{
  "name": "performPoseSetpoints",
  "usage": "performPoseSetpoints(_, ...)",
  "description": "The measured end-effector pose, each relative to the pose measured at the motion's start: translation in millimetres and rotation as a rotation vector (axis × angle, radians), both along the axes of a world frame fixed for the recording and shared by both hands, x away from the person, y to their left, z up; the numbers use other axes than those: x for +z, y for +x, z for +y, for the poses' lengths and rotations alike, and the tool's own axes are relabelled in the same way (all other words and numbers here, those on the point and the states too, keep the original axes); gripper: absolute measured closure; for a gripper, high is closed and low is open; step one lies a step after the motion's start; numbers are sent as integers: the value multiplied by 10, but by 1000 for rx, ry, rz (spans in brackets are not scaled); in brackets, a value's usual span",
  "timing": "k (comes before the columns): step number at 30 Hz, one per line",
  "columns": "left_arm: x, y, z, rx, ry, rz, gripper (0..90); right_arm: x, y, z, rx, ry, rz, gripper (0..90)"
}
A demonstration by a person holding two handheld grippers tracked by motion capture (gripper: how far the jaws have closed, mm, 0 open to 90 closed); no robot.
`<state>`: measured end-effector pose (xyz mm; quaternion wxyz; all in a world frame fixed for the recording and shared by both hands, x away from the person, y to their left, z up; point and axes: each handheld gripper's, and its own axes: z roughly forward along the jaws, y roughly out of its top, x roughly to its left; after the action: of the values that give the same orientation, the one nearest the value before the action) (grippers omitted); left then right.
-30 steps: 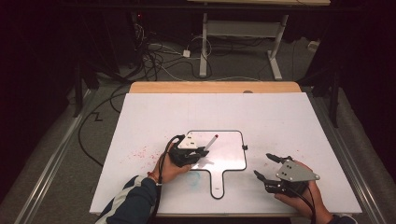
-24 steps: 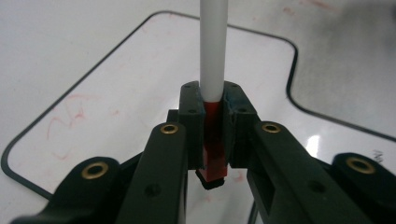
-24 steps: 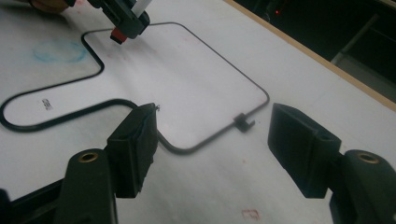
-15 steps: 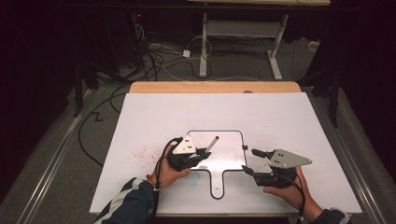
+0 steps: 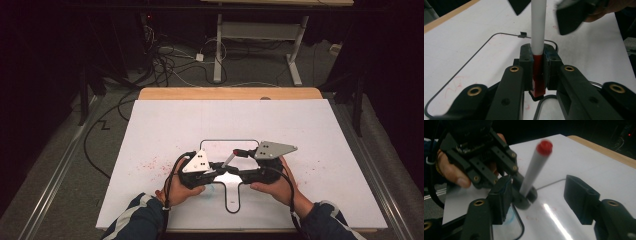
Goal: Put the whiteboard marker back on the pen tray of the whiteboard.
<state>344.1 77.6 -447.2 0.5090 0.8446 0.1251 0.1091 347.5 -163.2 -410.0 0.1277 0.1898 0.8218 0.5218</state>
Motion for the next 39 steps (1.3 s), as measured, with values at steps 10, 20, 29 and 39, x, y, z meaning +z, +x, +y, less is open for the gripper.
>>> performPoseSetpoints(10, -48, 65, 83, 89, 36, 27, 614, -6, 103, 393, 81, -46, -2, 808)
performPoseSetpoints(20, -122, -187, 656, 374, 150, 26, 231, -113, 108, 464, 37, -183, 22, 809)
performPoseSetpoints(29, -195, -497, 1060, 482, 161, -15, 189, -197, 44, 525, 11, -245, -34, 811)
performPoseSetpoints(39, -175, -564, 1084, 495, 169, -46, 189, -223, -9, 633, 25, -216, -17, 811)
